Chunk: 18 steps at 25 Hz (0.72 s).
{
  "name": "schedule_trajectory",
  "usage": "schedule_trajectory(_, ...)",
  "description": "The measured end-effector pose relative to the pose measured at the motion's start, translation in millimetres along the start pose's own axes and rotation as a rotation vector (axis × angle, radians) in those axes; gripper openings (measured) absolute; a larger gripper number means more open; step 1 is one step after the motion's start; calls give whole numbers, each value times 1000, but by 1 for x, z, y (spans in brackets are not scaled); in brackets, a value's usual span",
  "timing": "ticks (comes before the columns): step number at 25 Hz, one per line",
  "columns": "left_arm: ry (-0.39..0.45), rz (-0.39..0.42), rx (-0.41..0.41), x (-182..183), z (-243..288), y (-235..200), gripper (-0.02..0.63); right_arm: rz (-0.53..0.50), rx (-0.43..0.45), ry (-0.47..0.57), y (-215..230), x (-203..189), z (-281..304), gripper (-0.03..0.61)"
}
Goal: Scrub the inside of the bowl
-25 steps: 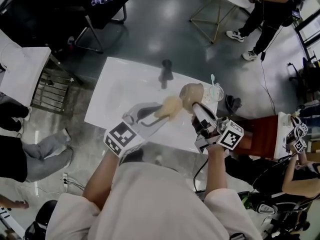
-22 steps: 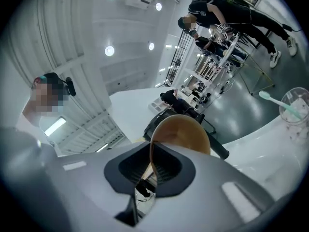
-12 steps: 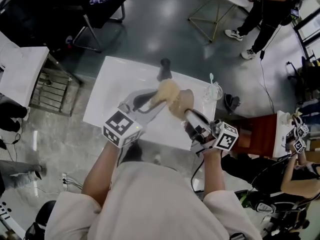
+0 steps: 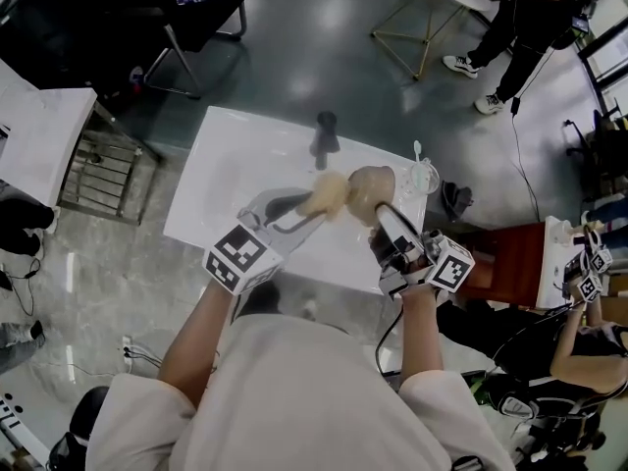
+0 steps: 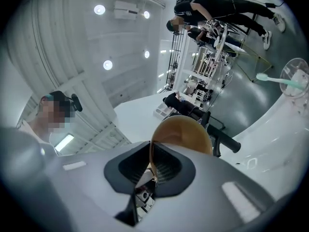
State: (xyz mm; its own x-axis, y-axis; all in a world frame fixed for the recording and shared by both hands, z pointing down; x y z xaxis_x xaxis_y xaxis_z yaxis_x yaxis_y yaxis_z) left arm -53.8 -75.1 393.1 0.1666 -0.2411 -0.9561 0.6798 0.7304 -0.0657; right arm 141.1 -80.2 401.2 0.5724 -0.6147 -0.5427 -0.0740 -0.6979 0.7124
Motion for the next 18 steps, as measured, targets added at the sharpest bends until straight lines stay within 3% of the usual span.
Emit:
schedule_trajectory(6, 44, -44, -30, 12, -12, 1, 126, 6, -39, -20, 4, -4, 2, 20)
schedule_trajectory(11, 84, -57, -1, 18, -14, -8, 126, 8, -11, -93, -1, -15, 8, 21)
schedule_trajectory(18, 21, 15, 32, 7, -10, -14, 126, -5, 59, -84, -13, -9, 15, 26)
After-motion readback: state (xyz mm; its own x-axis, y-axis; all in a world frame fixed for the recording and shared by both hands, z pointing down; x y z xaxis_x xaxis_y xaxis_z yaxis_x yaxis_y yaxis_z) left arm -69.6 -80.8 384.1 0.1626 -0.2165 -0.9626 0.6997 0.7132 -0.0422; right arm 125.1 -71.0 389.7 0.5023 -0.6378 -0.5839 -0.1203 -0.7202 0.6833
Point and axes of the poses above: the fingertips, and each gripper's own axes: z forward along the fingers, y to its right, x out of its top, the point moved 6 cm from there along -z, backward along the fingers, and after that the axes turned 12 degrees about x, right-handed, at the moved point
